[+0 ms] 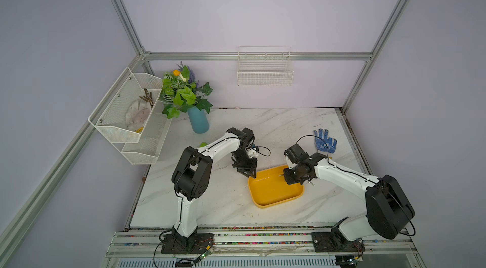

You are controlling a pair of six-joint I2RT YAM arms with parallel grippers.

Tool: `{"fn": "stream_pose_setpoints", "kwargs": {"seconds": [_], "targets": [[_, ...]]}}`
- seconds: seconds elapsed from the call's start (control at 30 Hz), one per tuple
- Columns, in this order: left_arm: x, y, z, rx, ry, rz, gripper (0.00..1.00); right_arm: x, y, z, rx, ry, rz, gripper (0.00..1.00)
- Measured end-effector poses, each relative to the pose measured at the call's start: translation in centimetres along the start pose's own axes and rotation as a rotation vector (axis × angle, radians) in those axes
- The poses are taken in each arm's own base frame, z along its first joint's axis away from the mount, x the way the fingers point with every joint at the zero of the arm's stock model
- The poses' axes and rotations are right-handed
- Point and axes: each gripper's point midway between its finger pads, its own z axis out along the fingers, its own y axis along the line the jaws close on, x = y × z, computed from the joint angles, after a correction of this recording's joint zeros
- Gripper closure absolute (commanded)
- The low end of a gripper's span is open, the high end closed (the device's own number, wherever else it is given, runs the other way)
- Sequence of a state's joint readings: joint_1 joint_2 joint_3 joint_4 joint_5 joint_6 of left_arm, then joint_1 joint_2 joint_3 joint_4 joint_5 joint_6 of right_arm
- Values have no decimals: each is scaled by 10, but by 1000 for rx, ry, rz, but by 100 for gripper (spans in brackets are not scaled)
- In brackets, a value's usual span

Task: Take out the screws from the storage box
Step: Adjust the storage box at the center of the board, then pick up the screw from the storage box.

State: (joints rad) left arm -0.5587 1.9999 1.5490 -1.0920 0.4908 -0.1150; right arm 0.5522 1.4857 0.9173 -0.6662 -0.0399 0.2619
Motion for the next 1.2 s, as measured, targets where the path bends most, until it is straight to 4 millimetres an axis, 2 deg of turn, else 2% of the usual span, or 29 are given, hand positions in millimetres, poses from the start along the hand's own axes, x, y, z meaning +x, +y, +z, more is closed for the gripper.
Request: {"fn": "stream_pose_setpoints", "kwargs": {"seconds": [0.13,0.23,0.4,0.57,0.8,1.0,1.2], "targets": [[-1,-1,-4,6,-10,-5,57,-11,1,1,1,-44,-64,65],[-2,-1,-5,8,-16,-7,56,-16,2,7,2,-56,-98,61],[-4,2,-10,8,-34,-14,55,-20,3,14,-2,-69,-178,53],[-10,3,-24,31,-78,-26,55,-20,5,26,-11,-54,-240,50],[-14,7,-35,51,-111,-41,54,-21,11,33,-40,-53,-282,49],[-12,8,-33,56,-108,-46,54,-14,11,45,-52,-13,-296,50],[-10,10,-30,58,-100,-50,55,-20,15,47,-60,-21,-306,53]]}}
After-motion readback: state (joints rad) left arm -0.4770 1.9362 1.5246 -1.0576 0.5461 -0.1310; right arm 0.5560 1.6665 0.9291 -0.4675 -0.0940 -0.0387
